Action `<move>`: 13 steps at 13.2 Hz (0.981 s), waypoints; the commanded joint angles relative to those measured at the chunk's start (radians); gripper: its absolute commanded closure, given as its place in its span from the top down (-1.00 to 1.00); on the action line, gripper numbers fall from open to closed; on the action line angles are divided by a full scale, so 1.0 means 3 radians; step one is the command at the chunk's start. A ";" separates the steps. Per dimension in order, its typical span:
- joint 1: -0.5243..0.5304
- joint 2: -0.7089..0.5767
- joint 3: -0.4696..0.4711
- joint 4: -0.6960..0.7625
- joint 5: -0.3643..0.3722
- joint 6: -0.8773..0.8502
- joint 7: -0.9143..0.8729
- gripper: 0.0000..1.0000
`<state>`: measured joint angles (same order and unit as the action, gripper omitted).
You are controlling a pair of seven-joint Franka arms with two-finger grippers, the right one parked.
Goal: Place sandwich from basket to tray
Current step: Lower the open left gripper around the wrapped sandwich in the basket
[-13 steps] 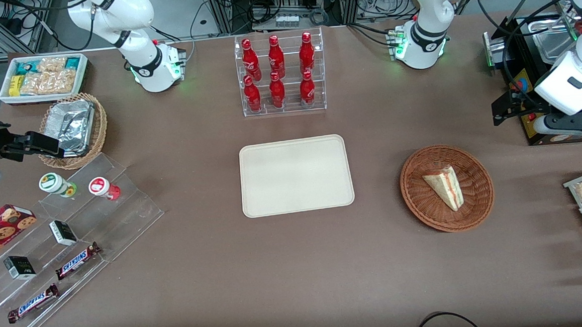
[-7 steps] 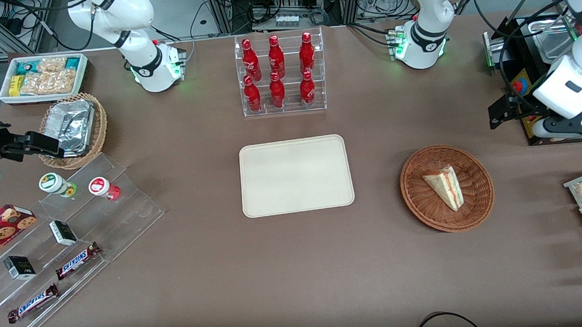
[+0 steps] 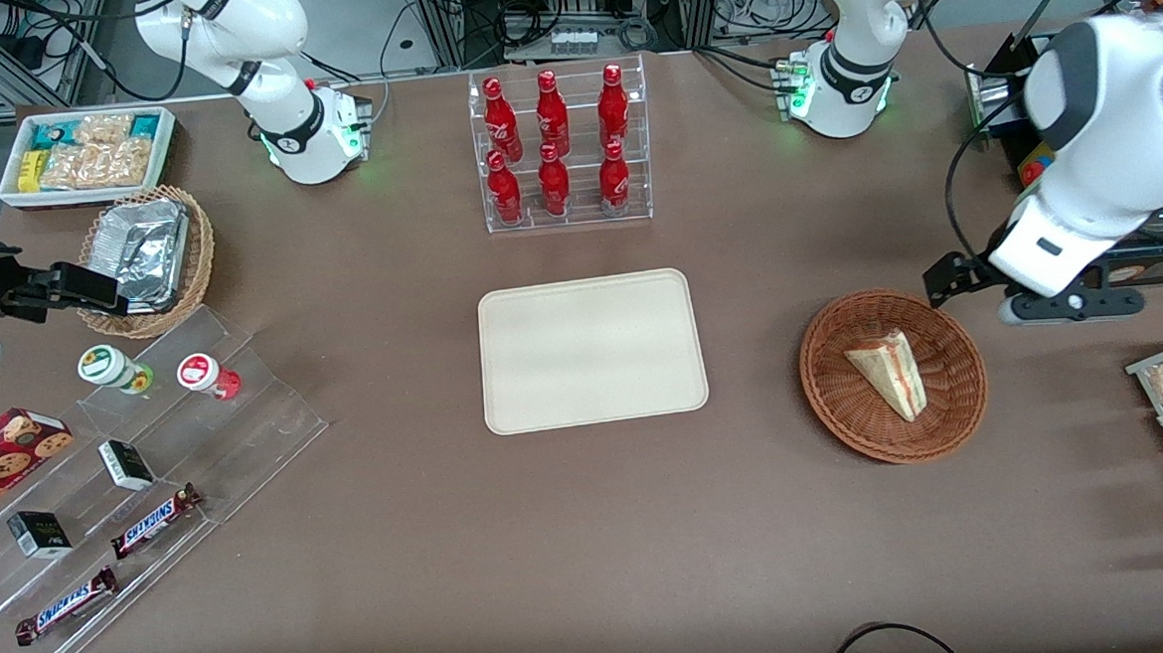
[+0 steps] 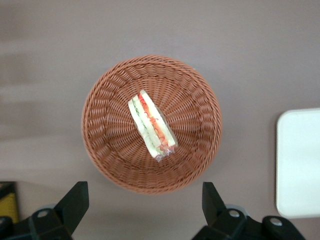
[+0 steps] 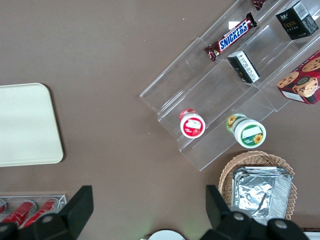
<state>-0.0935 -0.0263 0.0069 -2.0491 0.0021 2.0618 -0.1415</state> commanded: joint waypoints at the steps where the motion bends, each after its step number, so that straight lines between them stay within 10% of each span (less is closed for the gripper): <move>1: 0.0005 -0.0117 0.0003 -0.0578 -0.0038 0.0606 -0.0472 1.00; 13: -0.0031 0.0665 -0.0023 -0.0885 -0.0027 0.1809 -0.1144 1.00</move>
<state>-0.0984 0.1566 0.0026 -2.2971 0.0010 2.5534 -0.4609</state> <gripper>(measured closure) 0.000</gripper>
